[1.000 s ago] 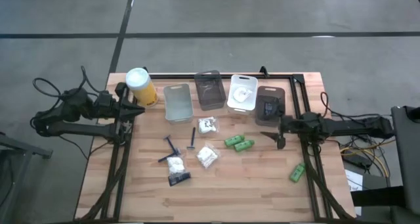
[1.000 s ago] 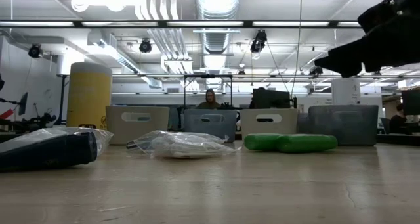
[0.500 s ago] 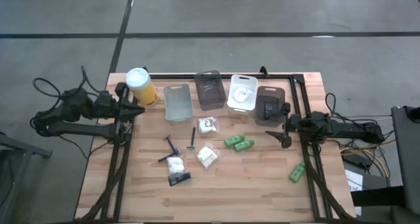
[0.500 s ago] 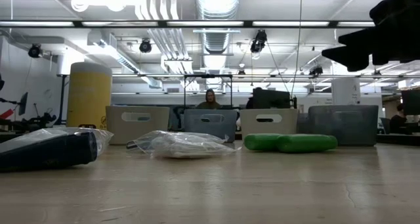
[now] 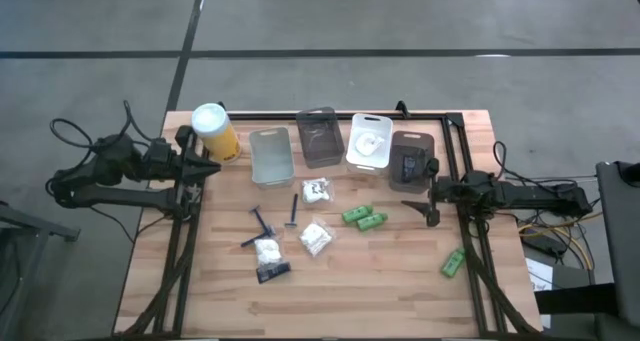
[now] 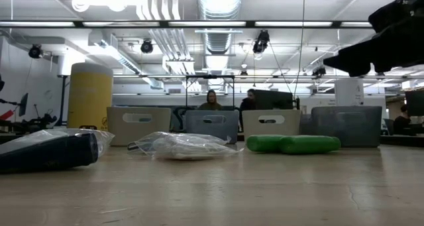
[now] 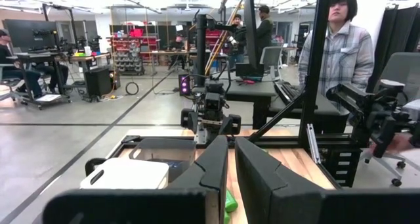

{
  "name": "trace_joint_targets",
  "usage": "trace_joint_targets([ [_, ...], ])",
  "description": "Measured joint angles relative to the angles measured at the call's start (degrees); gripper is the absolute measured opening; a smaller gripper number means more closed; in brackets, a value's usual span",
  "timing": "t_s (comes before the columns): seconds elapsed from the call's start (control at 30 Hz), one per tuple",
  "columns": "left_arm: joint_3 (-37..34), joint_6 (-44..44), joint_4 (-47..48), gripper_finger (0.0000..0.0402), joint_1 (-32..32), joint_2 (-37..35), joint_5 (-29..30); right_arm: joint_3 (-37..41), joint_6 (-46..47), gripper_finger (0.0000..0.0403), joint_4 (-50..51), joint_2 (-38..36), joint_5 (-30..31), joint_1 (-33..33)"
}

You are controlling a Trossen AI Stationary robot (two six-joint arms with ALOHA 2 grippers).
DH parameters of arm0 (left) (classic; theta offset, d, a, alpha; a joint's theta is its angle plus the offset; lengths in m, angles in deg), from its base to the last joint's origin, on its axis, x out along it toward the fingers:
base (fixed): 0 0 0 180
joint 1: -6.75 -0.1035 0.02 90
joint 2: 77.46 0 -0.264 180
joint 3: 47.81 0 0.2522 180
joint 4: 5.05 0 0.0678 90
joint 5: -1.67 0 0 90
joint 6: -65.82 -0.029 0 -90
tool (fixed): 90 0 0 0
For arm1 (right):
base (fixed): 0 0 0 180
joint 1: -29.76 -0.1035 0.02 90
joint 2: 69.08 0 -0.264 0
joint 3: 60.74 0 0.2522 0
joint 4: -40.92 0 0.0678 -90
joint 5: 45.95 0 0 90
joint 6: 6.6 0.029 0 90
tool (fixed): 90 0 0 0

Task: Pick & Place Travel size toiletries
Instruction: Put the white cotton pack into the white bin

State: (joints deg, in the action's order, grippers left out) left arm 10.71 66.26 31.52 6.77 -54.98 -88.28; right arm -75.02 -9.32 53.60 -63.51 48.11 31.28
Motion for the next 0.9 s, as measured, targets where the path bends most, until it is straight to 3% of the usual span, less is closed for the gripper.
trace_joint_targets([
  [0.3,0.0,0.0,0.0,0.0035,0.0,0.0,0.0,0.0,4.8,0.0304,-0.1,0.5,0.0,0.0],
  [0.9,0.0,3.2,0.8,0.0035,0.0,0.6,-0.3,0.0,4.2,0.0267,-0.1,0.5,0.0,0.0],
])
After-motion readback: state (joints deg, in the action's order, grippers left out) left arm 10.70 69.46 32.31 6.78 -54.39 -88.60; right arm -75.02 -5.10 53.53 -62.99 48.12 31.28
